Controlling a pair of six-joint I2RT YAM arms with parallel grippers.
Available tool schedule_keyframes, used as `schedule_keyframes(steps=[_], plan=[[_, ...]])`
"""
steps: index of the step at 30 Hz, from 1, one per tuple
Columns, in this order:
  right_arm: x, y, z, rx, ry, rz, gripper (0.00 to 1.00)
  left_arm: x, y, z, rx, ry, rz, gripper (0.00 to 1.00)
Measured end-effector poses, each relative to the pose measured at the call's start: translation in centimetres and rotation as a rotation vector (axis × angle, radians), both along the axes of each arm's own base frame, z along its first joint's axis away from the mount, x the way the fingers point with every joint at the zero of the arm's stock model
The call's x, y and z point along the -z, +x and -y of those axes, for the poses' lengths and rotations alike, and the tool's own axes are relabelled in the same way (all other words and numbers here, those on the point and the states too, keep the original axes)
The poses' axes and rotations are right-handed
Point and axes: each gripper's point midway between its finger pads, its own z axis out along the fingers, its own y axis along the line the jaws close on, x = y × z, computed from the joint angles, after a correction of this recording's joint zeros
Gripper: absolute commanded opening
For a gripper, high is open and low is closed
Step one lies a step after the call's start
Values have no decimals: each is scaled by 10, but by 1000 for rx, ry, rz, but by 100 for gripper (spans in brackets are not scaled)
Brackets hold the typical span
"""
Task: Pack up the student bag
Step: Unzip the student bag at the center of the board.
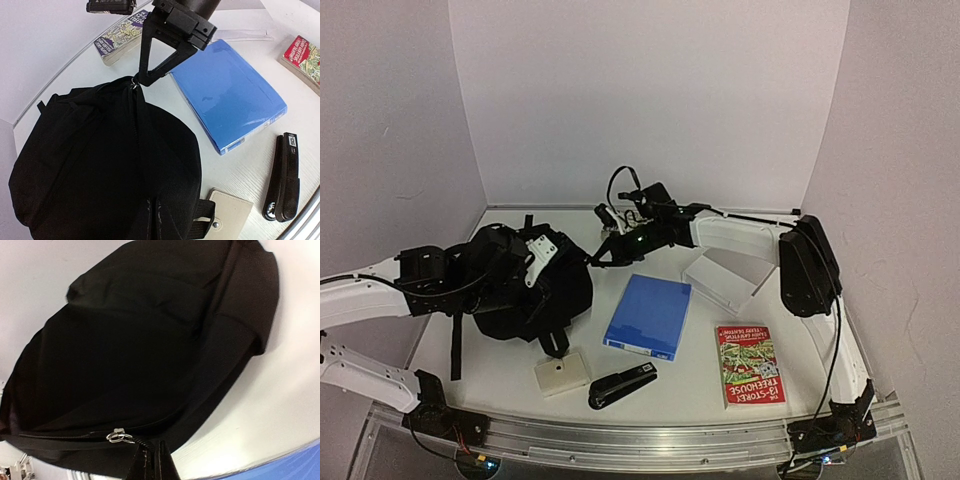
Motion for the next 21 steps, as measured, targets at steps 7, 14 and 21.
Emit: schedule_keyframes(steps=[7,14,21], plan=[[42,18,-1,22,-39,-31,0,4,-4,-8,13,33,-3,0],[42,20,1,6,-24,-31,0,8,-9,-11,32,45,-21,0],[37,50,-14,48,0,42,0,10,-13,-8,62,48,-35,0]])
